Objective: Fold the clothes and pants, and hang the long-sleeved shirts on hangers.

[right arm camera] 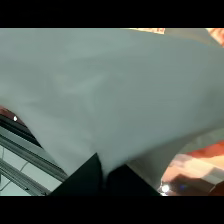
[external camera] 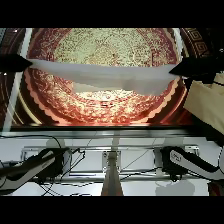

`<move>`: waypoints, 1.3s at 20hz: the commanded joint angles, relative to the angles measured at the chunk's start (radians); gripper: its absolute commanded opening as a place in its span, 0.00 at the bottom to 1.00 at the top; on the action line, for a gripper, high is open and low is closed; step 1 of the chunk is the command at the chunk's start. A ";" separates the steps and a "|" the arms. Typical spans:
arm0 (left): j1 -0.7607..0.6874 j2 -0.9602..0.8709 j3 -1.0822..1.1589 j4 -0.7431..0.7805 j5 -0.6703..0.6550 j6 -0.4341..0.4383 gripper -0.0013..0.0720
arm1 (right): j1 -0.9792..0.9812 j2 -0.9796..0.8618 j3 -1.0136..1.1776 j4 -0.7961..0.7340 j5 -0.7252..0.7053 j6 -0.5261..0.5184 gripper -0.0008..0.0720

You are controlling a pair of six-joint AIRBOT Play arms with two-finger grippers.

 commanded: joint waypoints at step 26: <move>-0.209 -0.132 -0.031 -0.009 0.214 -0.094 0.03 | 0.163 -0.138 -0.098 -0.047 -0.544 0.019 0.03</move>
